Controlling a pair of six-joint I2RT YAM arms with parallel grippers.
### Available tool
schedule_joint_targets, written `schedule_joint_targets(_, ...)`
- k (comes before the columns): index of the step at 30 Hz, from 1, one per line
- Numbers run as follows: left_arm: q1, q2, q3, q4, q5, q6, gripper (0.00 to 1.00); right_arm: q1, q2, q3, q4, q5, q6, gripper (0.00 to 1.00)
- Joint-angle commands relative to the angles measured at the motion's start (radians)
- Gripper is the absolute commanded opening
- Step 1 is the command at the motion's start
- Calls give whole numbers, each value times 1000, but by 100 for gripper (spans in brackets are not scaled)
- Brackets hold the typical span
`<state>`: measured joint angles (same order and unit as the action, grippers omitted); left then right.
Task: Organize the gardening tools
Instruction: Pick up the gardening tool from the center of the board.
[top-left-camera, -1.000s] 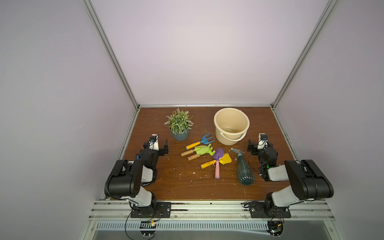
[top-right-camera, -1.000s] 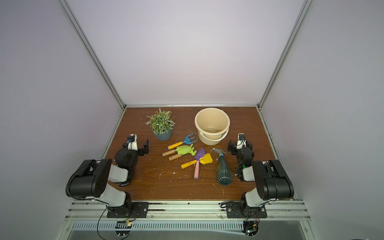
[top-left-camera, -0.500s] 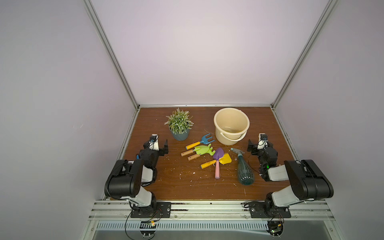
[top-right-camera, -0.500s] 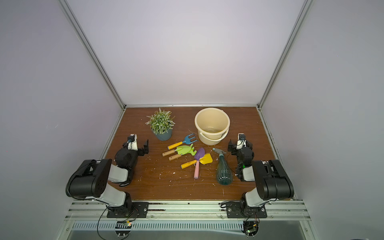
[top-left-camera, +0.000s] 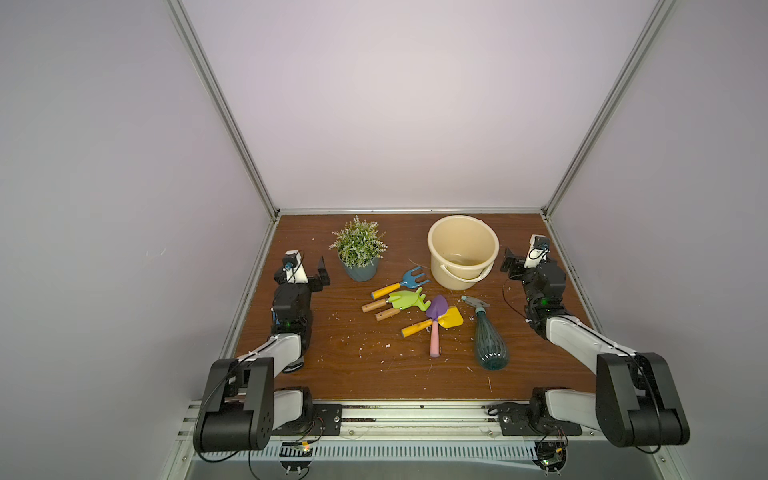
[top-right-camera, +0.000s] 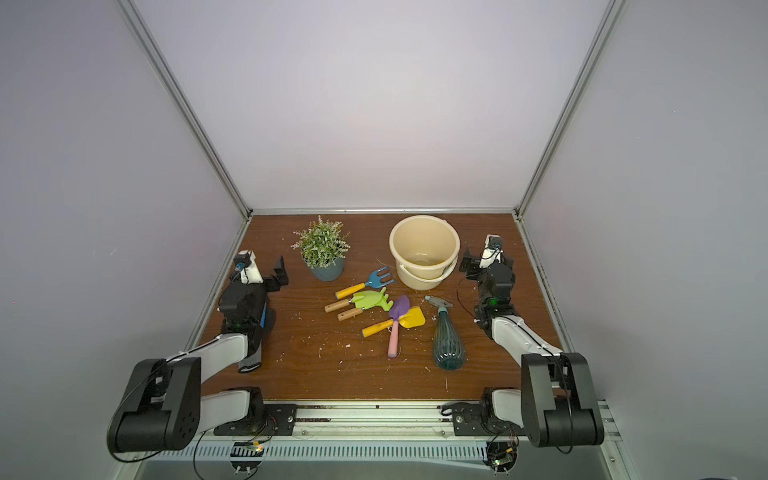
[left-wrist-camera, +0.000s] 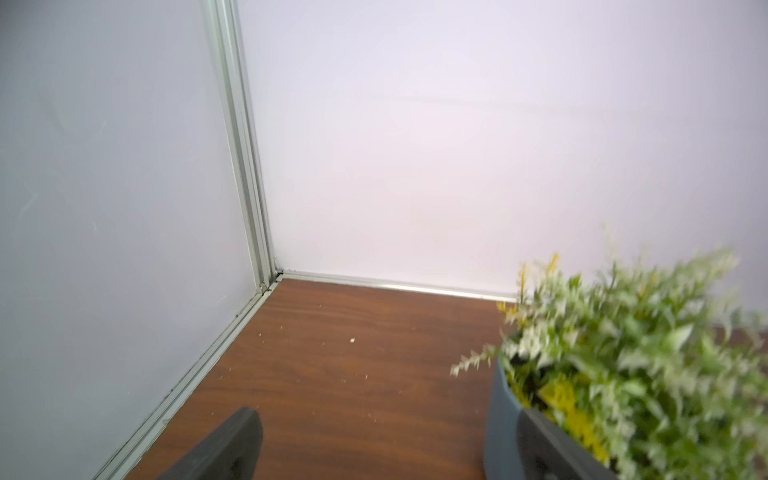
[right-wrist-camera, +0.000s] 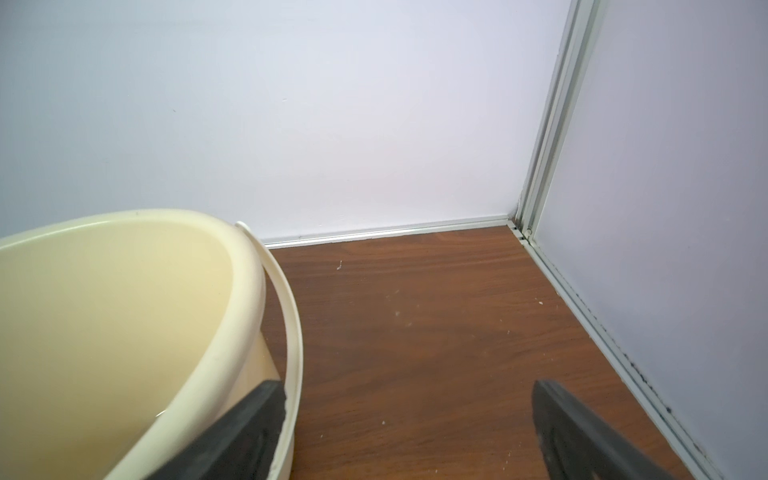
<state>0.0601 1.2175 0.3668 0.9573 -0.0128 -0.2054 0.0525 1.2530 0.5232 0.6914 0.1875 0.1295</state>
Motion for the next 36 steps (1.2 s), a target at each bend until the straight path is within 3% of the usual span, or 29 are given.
schedule_joint_targets(1, 53, -46, 149, -329, -13, -312, 99, -5, -59, 71, -200, 65, 199, 99)
schedule_joint_targets(3, 77, -63, 224, -510, 4, -456, 99, -8, -84, 172, -443, 102, 375, 99)
schedule_joint_targets(6, 101, -61, 227, -488, 195, -564, 99, -34, -101, 254, -625, 3, 490, 100)
schedule_joint_targets(8, 101, -51, 200, -400, 348, -614, 99, -42, -107, 278, -653, -140, 463, 99)
schedule_joint_targets(9, 101, -50, 177, -338, 402, -642, 99, -41, -119, 279, -653, -214, 441, 93)
schedule_joint_targets(12, 83, -63, 159, -335, 466, -698, 99, -30, -185, 267, -657, -355, 417, 86)
schedule_joint_targets(17, -70, -202, 243, -674, 255, -483, 99, 32, -260, 308, -825, -385, 342, 86)
schedule_joint_targets(19, -62, -266, 208, -680, 228, -545, 99, 68, -290, 296, -847, -437, 327, 83)
schedule_joint_targets(21, -29, -314, 145, -671, 221, -698, 99, 120, -314, 285, -871, -437, 311, 82)
schedule_joint_targets(22, -2, -324, 104, -614, 269, -752, 100, 163, -320, 289, -894, -416, 301, 82)
schedule_joint_targets(25, 3, -315, 77, -560, 382, -750, 84, 272, -308, 290, -949, -366, 303, 79)
schedule_joint_targets(31, -223, -344, 207, -873, 196, -496, 81, 431, -255, 261, -992, -354, 325, 71)
schedule_joint_targets(36, -371, -357, 188, -941, 85, -448, 82, 519, -188, 257, -1020, -337, 341, 65)
